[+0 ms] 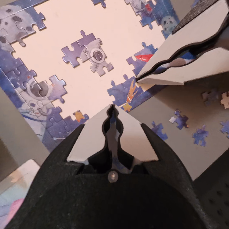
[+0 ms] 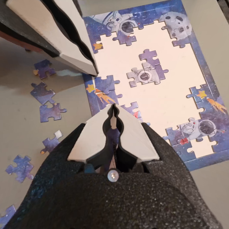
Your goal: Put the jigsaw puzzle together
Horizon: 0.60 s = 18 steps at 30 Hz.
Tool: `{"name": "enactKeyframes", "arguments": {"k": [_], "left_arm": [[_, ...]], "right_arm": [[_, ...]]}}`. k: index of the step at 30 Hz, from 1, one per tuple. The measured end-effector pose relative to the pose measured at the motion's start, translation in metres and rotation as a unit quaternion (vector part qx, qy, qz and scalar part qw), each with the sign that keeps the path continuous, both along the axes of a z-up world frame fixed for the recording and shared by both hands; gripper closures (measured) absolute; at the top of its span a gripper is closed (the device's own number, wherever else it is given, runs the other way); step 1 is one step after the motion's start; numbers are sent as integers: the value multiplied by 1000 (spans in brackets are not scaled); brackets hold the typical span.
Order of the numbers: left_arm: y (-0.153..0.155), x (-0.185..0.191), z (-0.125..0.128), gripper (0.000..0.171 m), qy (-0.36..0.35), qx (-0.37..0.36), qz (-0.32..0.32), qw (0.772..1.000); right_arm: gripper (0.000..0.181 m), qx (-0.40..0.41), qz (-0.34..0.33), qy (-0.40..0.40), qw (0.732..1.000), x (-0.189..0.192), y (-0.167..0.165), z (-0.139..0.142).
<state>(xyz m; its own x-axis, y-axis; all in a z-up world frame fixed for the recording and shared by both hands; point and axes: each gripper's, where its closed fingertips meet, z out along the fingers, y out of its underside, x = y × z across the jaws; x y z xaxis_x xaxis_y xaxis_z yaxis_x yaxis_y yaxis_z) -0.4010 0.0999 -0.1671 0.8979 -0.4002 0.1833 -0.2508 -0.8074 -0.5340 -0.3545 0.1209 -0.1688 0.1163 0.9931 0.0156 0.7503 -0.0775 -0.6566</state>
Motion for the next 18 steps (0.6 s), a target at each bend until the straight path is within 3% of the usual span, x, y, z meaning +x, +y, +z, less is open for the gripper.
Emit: {"name": "enactKeyframes", "arguments": {"k": [7,12,18], "left_arm": [[9,4,0,171,-42,19,21,999],[17,3,13,171,-82,35,30,996],[37,-3,12,170,-48,42,19,998]], "right_arm": [[181,-6,0,18,1000,3,-6,6],[181,-11,-1,16,1000,3,-5,5],[181,-36,0,21,999,2,-9,2]]}}
